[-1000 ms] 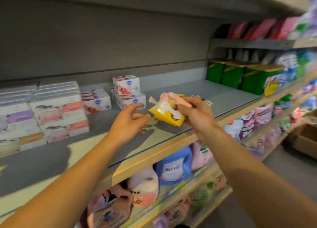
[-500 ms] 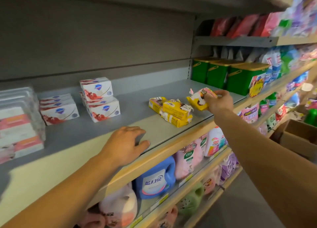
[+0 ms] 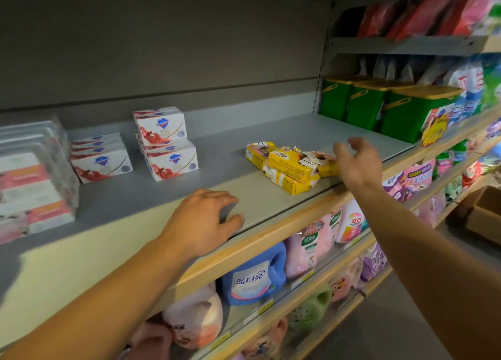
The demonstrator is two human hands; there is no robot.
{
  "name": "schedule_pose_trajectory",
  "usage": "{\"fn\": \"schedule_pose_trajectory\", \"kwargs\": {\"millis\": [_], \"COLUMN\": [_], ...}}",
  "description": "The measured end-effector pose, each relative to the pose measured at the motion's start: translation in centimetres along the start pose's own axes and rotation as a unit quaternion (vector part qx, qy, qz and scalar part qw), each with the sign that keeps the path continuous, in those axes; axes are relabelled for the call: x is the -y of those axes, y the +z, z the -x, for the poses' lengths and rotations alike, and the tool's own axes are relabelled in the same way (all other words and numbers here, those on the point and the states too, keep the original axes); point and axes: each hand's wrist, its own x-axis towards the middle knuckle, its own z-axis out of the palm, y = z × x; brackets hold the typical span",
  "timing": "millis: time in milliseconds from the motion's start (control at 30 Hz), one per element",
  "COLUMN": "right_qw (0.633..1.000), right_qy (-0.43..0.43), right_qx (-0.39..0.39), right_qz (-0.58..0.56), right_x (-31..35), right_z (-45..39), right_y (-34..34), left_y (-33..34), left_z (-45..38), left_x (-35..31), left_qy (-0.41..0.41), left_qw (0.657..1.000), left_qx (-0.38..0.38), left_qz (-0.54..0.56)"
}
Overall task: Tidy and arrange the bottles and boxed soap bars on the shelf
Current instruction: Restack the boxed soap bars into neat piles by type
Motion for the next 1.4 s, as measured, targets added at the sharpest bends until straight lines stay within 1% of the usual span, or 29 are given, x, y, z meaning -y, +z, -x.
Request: {"fn": "schedule_pose_trajectory", "kwargs": {"millis": [67,133,233,300,367,400,500,567,633,700,767,833,933,1033,1100,1233,1300,1400], "right_qw": [0.995,0.981,0.961,0.95,0.945,0.944,0.935,0.922,0.91,0.899,0.89,0.886,0.885,0.884,0.884,0.887,0.888,0.891], "right_qy": [-0.088,-0.175,-0.261,-0.29,-0.292,-0.287,-0.252,-0.237,-0.241,-0.254,-0.263,-0.272,-0.277,-0.279,-0.281,-0.28,-0.276,-0.273], "right_qx": [-0.03,-0.022,0.025,0.08,0.14,0.165,0.231,0.261,0.266,0.264,0.261,0.26,0.258,0.254,0.253,0.254,0.259,0.261], "right_qz": [-0.041,-0.076,-0.092,-0.077,-0.04,-0.01,0.097,0.161,0.209,0.242,0.264,0.271,0.271,0.276,0.275,0.265,0.26,0.253], "right_x": [2.7,6.0,10.1,11.6,12.0,11.8,10.4,9.5,8.8,8.5,8.3,8.2,7.9,7.8,7.7,7.7,7.7,7.7], "right_z": [1.5,3.7,6.8,8.5,9.3,9.5,9.3,9.0,8.9,8.7,8.8,8.7,8.6,8.4,8.4,8.4,8.3,8.3], "right_y": [-0.8,-0.8,1.2,3.5,6.2,7.5,10.7,12.1,13.2,13.8,14.2,14.4,14.6,14.7,14.7,14.6,14.5,14.4], "left_y": [-0.1,-0.2,-0.6,-1.3,-2.3,-2.9,-4.8,-6.1,-6.9,-7.3,-7.4,-7.0,-5.3,-3.7,-3.4,-4.8,-5.9,-7.4], "left_z": [0.0,0.1,0.5,0.9,1.5,1.8,2.5,2.4,1.8,0.3,-1.4,-3.1,-4.5,-4.5,-4.5,-3.9,-2.6,0.7], "left_x": [0.0,-0.1,-0.2,0.0,0.7,1.3,4.0,5.8,7.2,8.6,10.1,11.4,12.3,12.0,11.6,10.7,10.4,10.7], "left_qy": [-0.003,-0.004,-0.01,-0.031,-0.053,-0.06,-0.094,-0.126,-0.138,-0.131,-0.142,-0.158,-0.165,-0.151,-0.152,-0.181,-0.202,-0.231], "left_qw": [1.0,1.0,0.999,0.994,0.988,0.987,0.991,0.988,0.987,0.986,0.982,0.979,0.975,0.966,0.966,0.966,0.953,0.909], "left_qx": [0.0,0.005,0.004,-0.007,-0.012,-0.015,-0.045,-0.061,-0.074,-0.105,-0.123,-0.122,-0.102,-0.151,-0.175,-0.179,-0.194,-0.194], "left_qz": [0.002,0.008,0.043,0.103,0.147,0.148,0.09,0.061,0.043,0.007,-0.012,-0.039,-0.11,-0.146,-0.113,0.028,0.118,0.288]}}
